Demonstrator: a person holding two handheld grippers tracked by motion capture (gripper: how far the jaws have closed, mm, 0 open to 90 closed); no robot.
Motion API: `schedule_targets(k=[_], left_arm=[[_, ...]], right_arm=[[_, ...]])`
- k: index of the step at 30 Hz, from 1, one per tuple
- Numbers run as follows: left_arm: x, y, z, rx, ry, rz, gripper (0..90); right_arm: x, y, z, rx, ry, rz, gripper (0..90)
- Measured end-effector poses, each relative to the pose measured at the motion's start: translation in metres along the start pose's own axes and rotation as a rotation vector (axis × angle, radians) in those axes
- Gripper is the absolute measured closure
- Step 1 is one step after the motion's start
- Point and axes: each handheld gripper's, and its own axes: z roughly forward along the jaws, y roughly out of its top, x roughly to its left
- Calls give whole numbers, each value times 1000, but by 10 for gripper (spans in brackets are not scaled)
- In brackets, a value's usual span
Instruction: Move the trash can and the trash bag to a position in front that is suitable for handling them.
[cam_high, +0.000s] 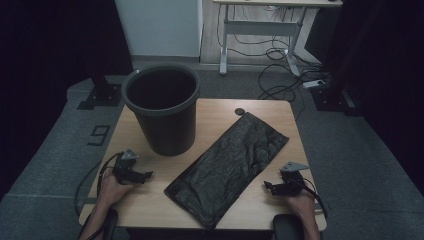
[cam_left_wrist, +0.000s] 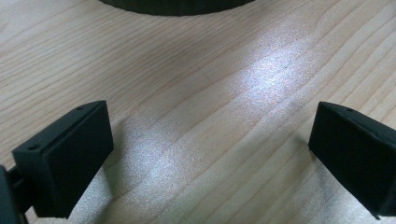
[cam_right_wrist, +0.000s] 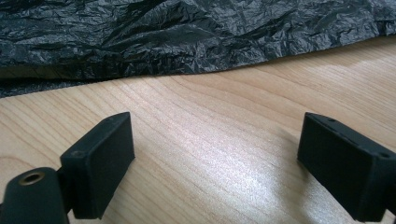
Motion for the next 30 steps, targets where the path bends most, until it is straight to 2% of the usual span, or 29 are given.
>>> schedule_targets(k=[10,12,13,15,16,18,20,21,22,23,25,27,29,30], left_arm=[[0,0,0,0,-1,0,0],[0,0,0,0,-1,0,0],[0,0,0,0,-1,1,0],[0,0,0,0,-1,1,0],[0,1,0,1,-1,2,0],[0,1,0,1,-1,2,0],[0,1,1,1,0,2,0],[0,1,1,1,0,1,0],[0,1,1,1,1,1,0],[0,1,1,1,1,0,0],[0,1,1,0,1,1,0],[-1,1,1,1,0,1,0],[-1,1,1,-1,0,0,0],[-1,1,1,-1,0,0,0]], right_arm=[[1,1,1,5,-3,2,80],[1,5,0,29,-10,11,127],[2,8,-1,37,-10,4,117],[4,14,-2,33,8,5,123],[9,24,-2,19,34,15,145],[12,27,-2,11,43,13,166],[23,40,0,-6,98,-6,212],[23,40,0,-6,98,-6,212],[33,46,2,-3,140,-32,214],[33,46,2,-3,140,-32,214],[44,51,10,4,169,-66,176],[46,52,12,8,170,-71,154],[52,52,26,50,168,-117,123],[52,52,26,50,168,-117,123]])
